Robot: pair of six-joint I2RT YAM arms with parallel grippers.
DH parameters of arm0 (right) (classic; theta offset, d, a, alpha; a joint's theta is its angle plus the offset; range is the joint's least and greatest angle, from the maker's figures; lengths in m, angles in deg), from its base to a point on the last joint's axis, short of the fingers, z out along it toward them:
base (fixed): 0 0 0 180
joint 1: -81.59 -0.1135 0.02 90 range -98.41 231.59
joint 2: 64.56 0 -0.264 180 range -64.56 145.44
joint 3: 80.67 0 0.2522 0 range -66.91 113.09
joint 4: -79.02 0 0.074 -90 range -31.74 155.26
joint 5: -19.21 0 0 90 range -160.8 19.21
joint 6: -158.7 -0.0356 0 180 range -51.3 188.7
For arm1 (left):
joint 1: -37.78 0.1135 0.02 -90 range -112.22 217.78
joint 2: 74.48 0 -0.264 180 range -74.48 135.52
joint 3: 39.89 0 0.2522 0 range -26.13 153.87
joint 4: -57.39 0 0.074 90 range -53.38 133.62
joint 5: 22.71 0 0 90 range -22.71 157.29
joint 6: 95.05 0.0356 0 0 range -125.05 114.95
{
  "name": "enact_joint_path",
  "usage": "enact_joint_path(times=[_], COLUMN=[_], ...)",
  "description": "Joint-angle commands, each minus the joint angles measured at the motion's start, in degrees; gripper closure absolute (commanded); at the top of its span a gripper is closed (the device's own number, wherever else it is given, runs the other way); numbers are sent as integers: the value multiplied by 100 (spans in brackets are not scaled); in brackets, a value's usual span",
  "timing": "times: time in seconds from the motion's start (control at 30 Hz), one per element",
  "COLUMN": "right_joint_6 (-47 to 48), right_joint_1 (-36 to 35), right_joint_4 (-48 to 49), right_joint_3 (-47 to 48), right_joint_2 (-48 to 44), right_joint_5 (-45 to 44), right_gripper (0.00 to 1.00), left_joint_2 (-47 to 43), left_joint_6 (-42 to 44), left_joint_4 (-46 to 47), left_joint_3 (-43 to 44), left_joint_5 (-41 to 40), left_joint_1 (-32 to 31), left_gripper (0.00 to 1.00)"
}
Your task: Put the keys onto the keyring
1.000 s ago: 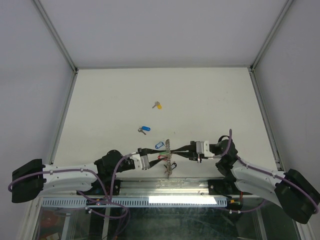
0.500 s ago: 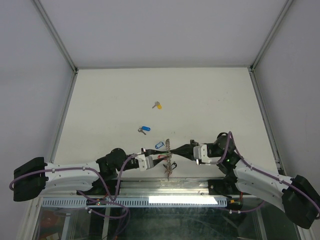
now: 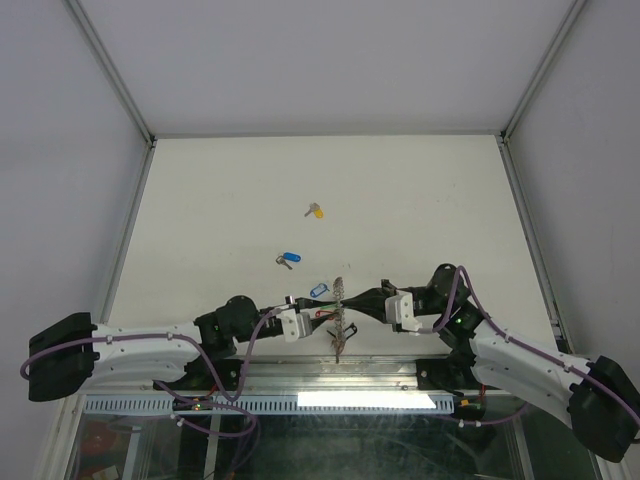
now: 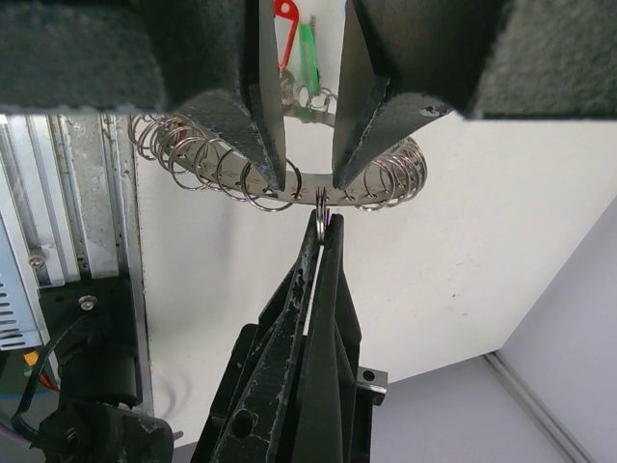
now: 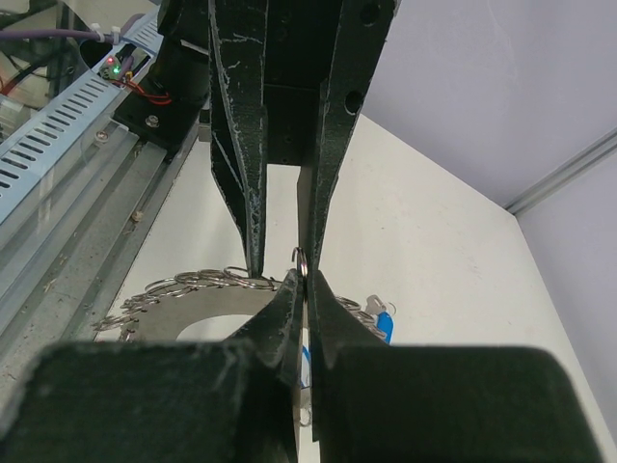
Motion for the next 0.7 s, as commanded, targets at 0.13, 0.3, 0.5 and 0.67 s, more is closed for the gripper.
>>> enact_joint_path(times=[0.13, 0.3, 0.5, 0.67], right_joint_6=[54, 62, 81, 98], right_joint_1=[-47, -49, -51, -65], right_joint_4=[296, 260, 198, 66], right_joint_3=[354, 349, 370, 418], right_joint_2=[46, 85, 124, 178], right_joint_5=[105, 143, 189, 288], right_gripper=[100, 100, 100, 100], left_joint_2=[106, 80, 111, 179], left_joint_6=[224, 285, 338, 393], left_joint_4=[319, 330, 316, 214], left_joint_3=[245, 257, 284, 376], left_joint_5=[-146, -169, -162, -185], left_joint_1=[-29, -27, -27, -25], left_gripper=[77, 83, 84, 90])
